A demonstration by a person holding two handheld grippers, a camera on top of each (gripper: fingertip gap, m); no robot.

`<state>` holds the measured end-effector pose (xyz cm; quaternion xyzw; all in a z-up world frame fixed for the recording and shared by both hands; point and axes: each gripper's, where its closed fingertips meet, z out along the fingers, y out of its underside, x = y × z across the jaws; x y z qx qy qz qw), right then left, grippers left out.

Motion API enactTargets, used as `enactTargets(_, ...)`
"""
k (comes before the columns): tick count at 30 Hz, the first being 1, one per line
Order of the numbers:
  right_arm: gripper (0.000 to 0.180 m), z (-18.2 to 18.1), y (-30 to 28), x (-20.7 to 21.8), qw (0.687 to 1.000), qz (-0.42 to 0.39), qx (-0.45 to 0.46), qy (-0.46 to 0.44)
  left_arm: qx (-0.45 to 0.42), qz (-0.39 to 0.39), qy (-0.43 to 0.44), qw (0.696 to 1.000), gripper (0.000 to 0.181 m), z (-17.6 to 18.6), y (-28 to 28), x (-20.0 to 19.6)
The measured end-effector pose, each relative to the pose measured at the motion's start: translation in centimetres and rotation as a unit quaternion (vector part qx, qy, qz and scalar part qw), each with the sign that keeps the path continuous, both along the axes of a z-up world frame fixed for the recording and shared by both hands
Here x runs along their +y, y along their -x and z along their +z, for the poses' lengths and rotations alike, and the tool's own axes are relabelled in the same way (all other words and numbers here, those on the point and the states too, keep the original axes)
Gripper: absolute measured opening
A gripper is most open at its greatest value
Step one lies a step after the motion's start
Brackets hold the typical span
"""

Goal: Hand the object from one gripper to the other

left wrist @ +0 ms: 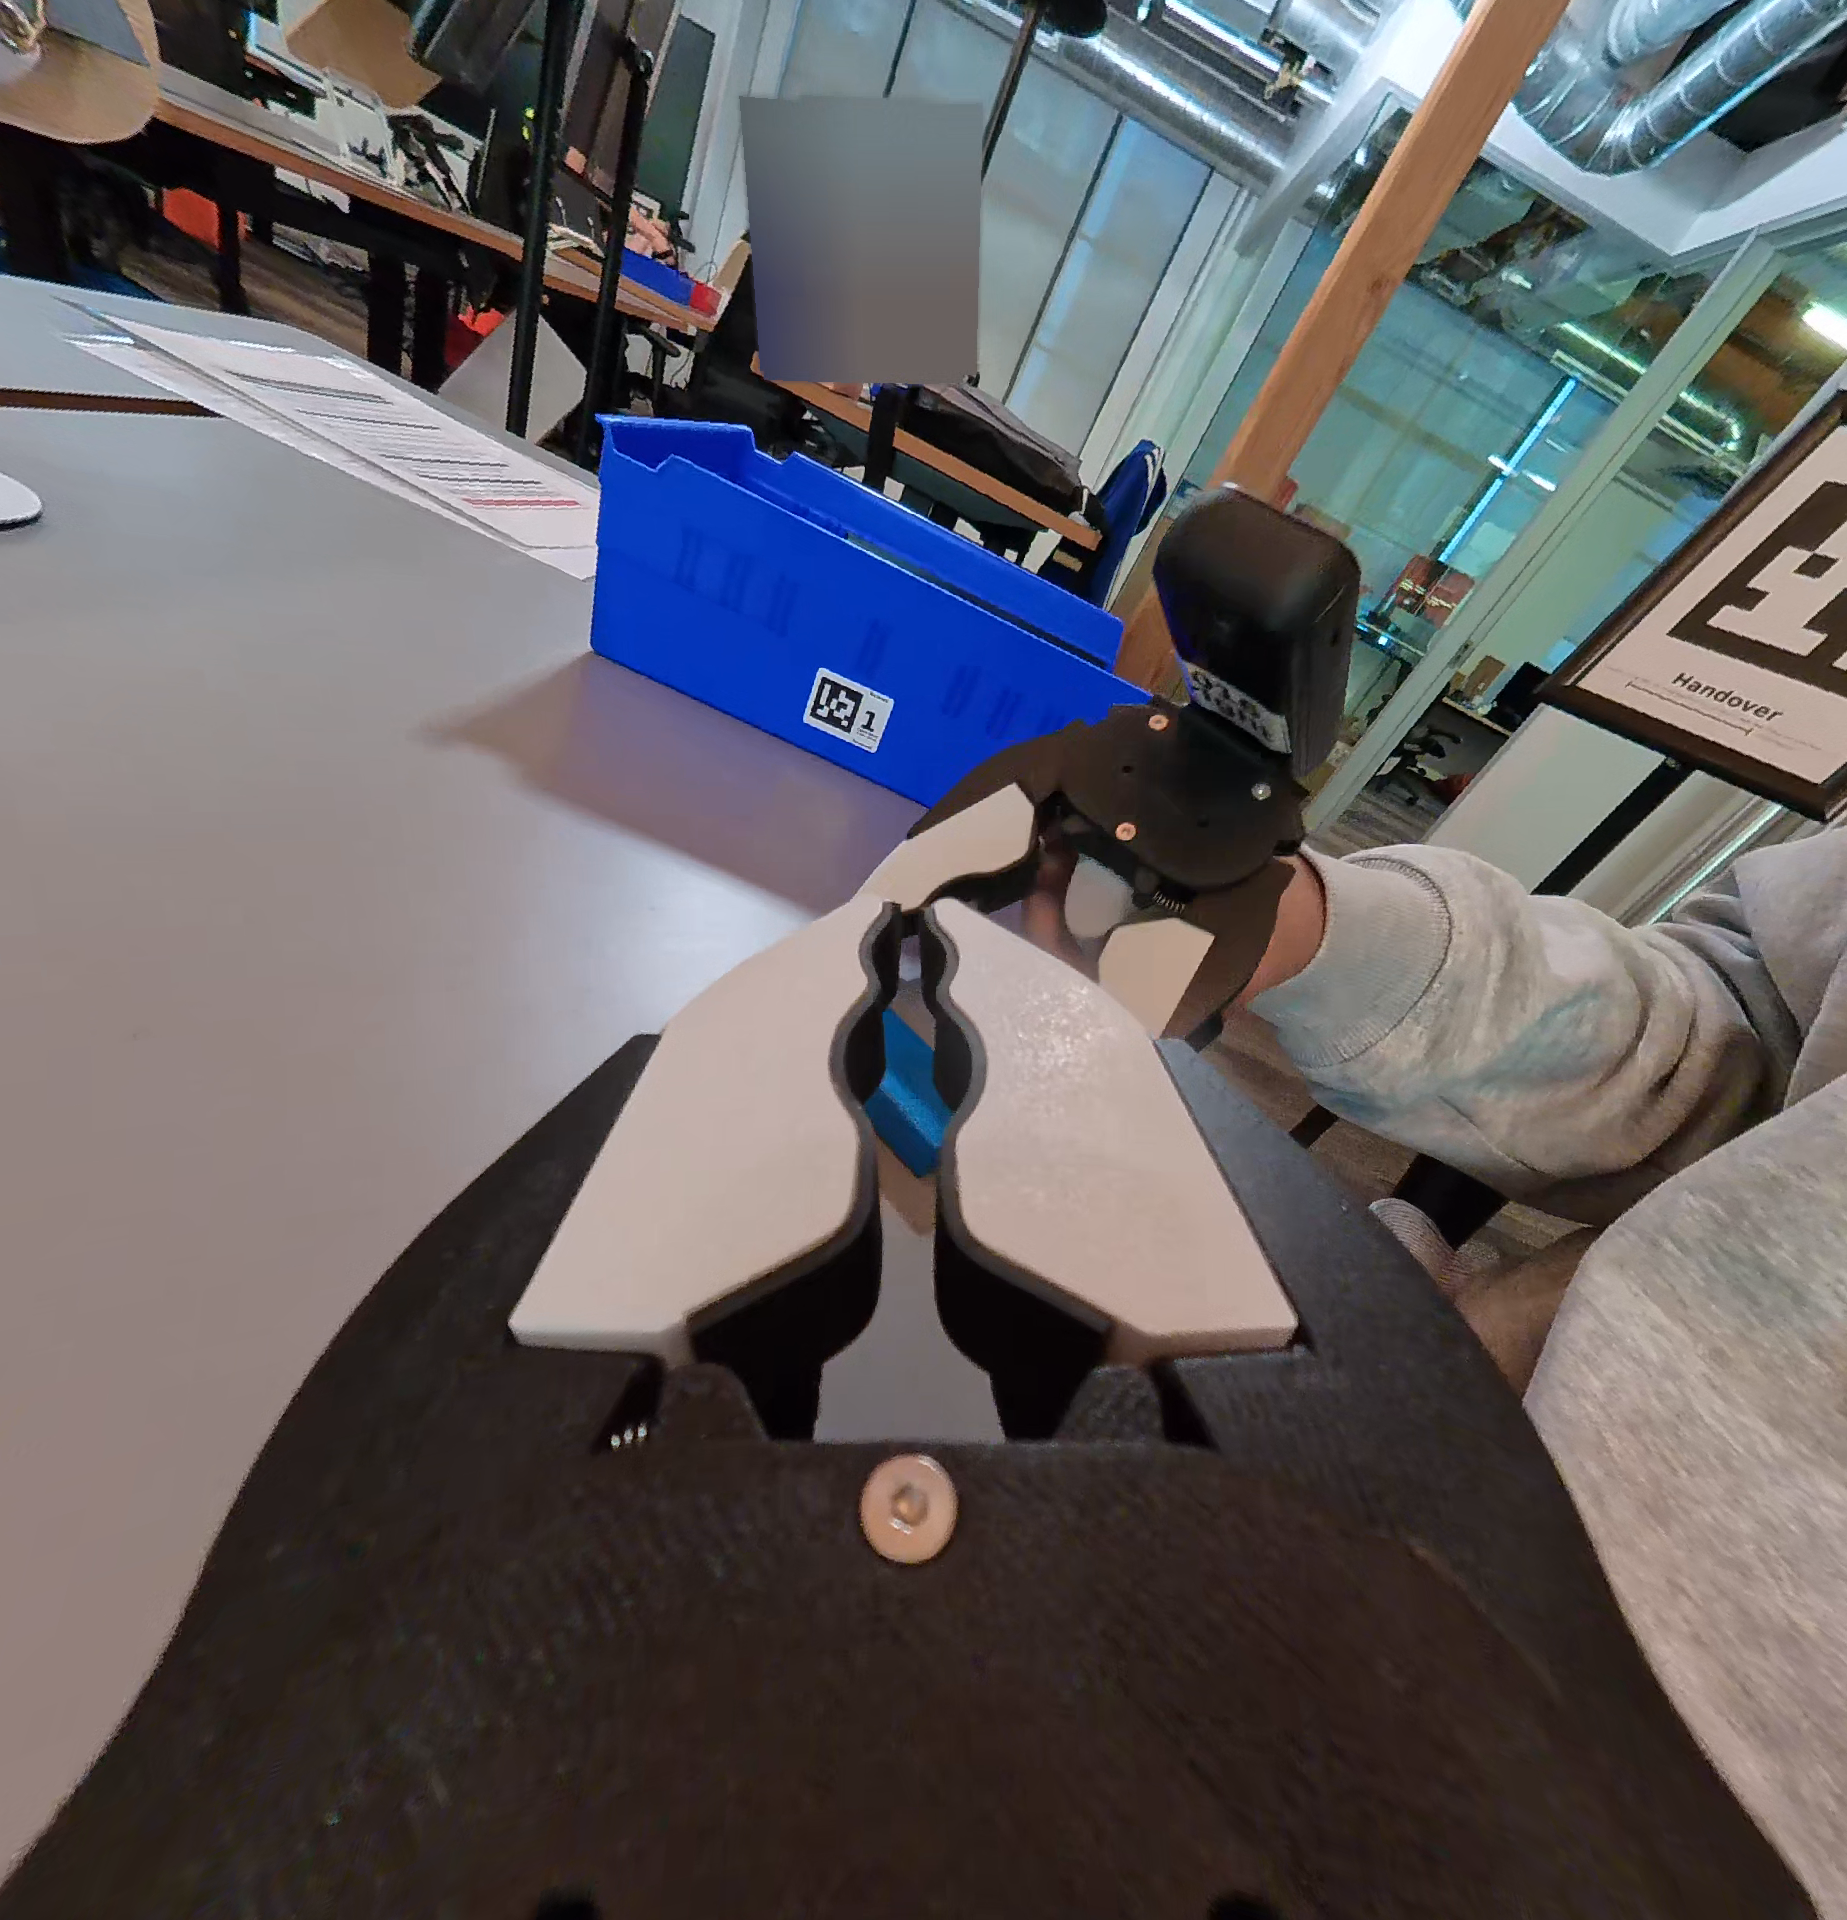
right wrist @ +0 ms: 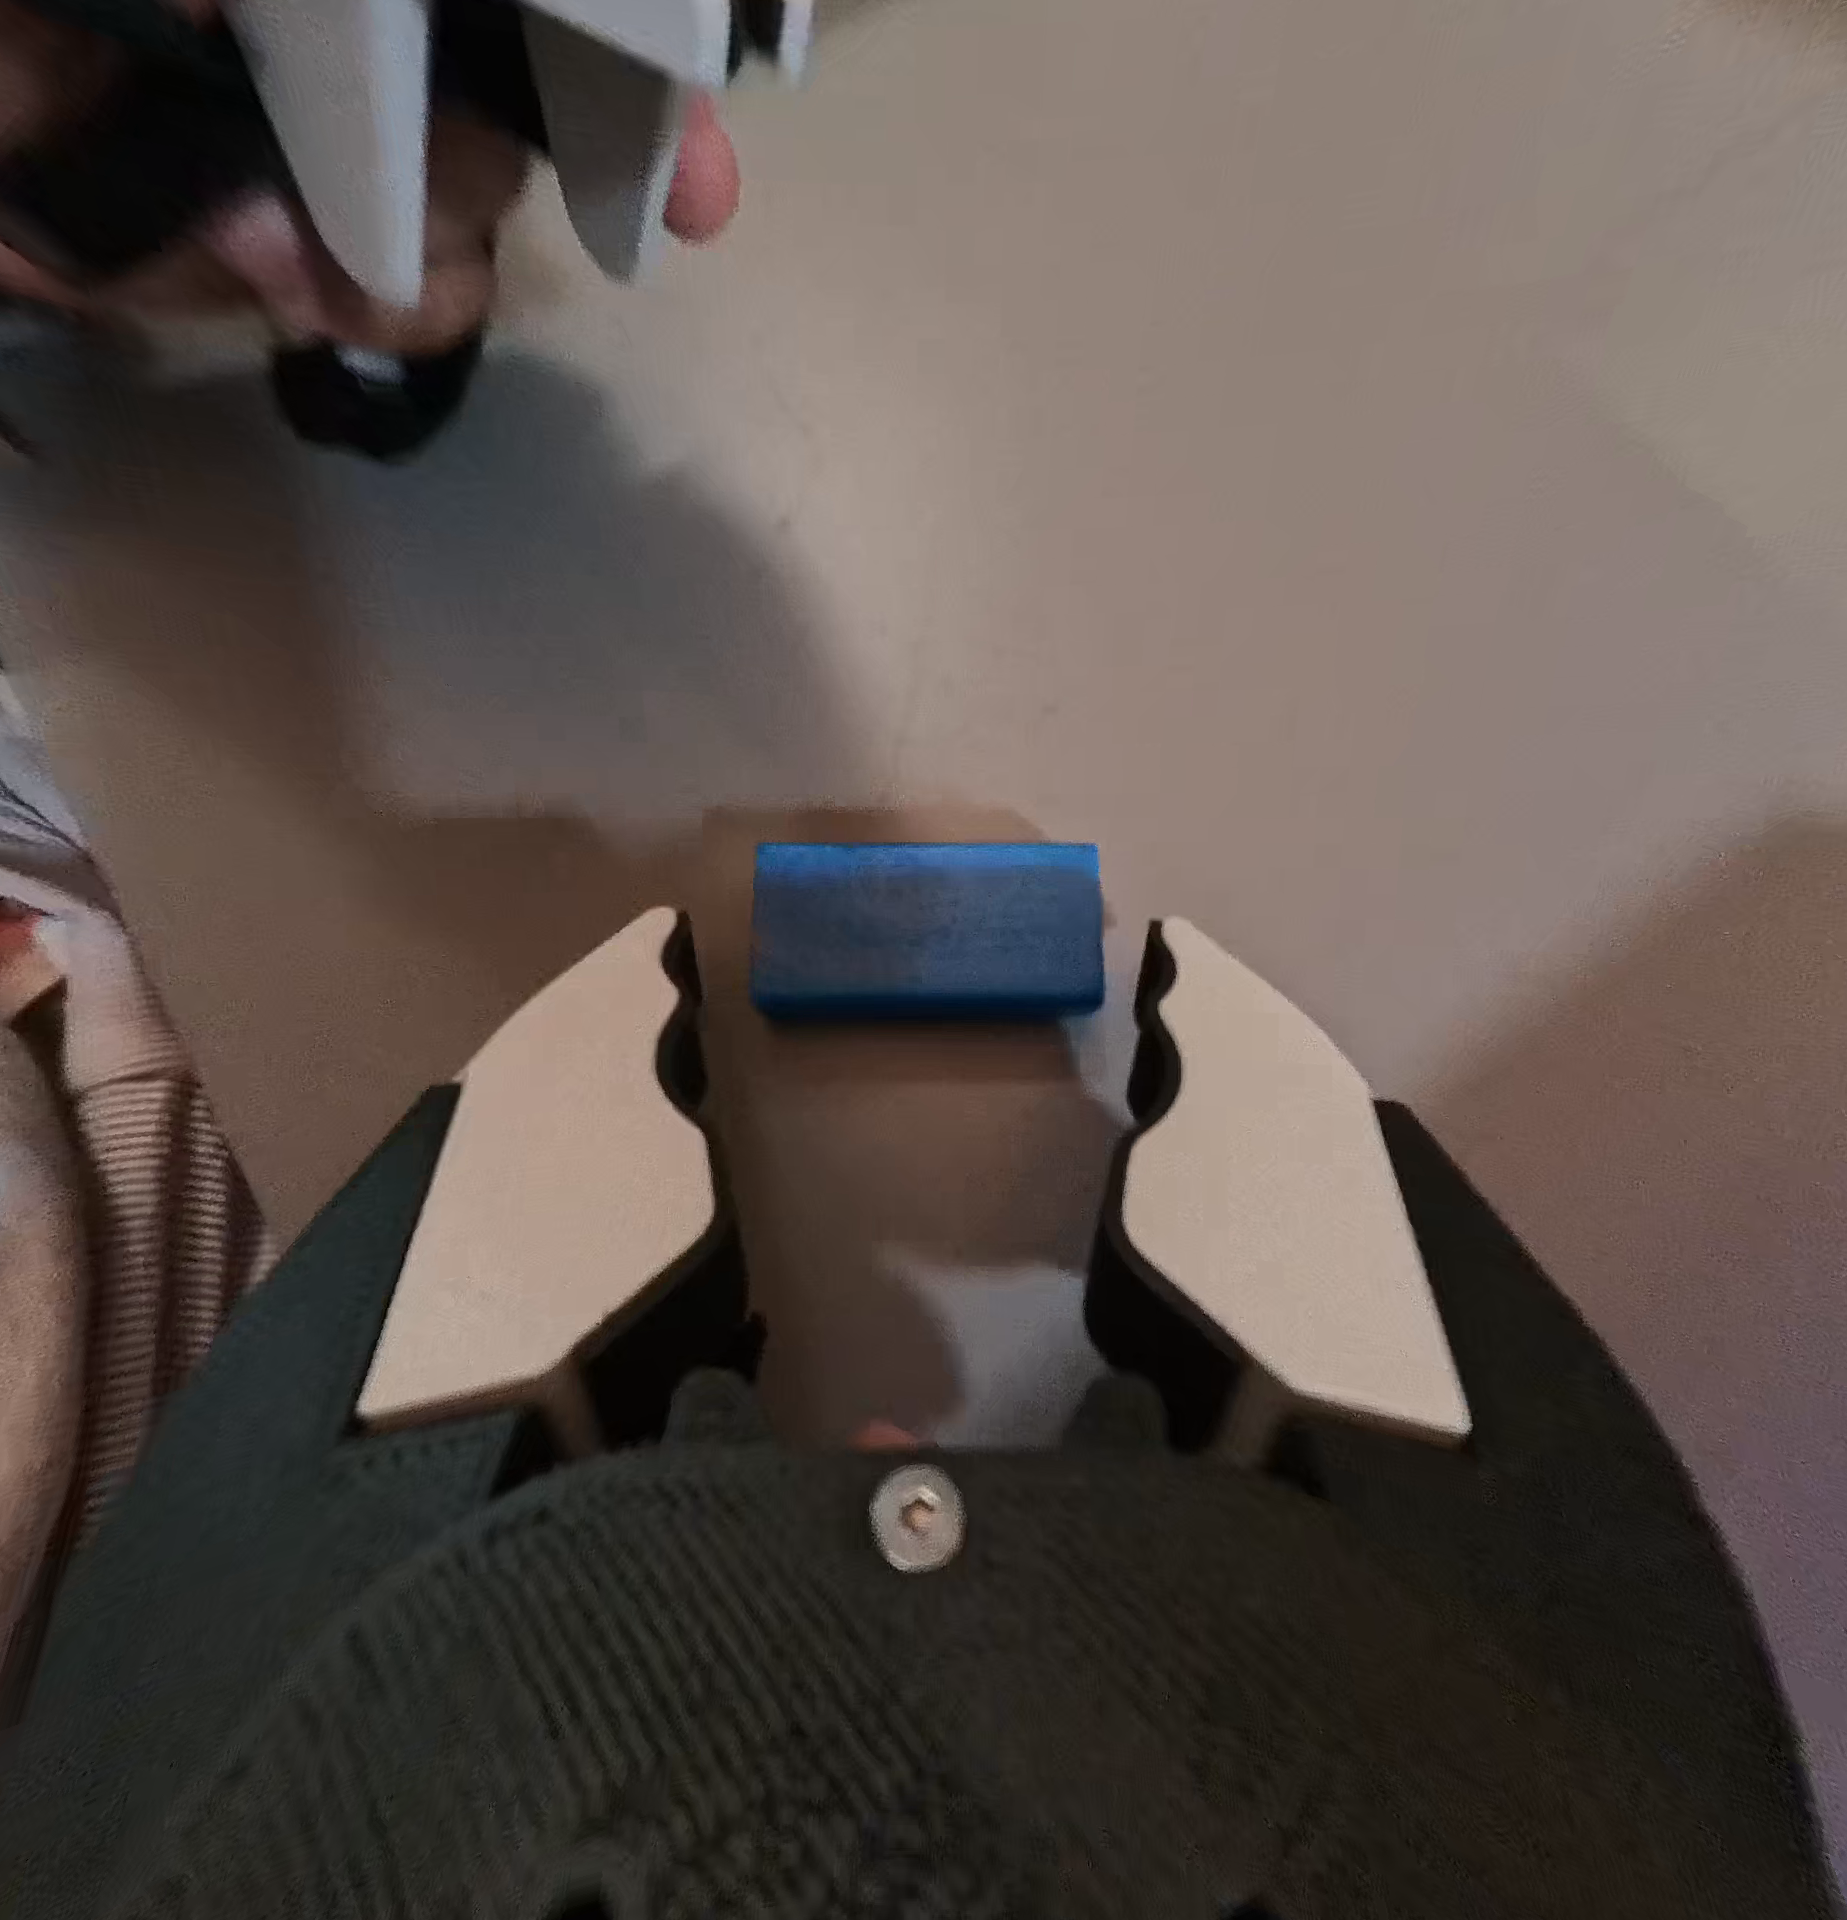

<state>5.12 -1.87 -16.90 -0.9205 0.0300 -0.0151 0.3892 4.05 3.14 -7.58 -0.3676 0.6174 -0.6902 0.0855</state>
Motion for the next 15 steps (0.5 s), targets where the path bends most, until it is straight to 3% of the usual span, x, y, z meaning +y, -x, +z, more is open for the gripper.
enactTargets(2,0.083,-0.6,-0.1,-0.2,1.000,-0.002,-0.002,0.016,0.000,-0.002,-0.003,1.000,0.004,-0.1,0.0,-0.2)
enactTargets(5,0.069,0.1,-0.5,0.0,1.000,-0.008,-0.007,0.000,0.002,-0.007,-0.007,1.000,0.004,-0.2,0.2,-0.4)
enactTargets(8,0.069,2.0,-0.4,0.5,0.999,0.001,-0.008,-0.052,0.002,-0.009,-0.009,1.000,0.006,-0.2,0.3,-0.5)
enactTargets(12,0.053,5.9,0.0,0.8,0.986,0.024,-0.035,-0.160,0.009,-0.005,0.004,1.000,0.019,-0.2,0.1,-0.4)
enactTargets(15,0.040,5.5,-0.1,0.4,0.988,0.024,0.000,-0.155,0.019,-0.006,0.013,1.000,0.021,-0.2,0.0,-0.4)
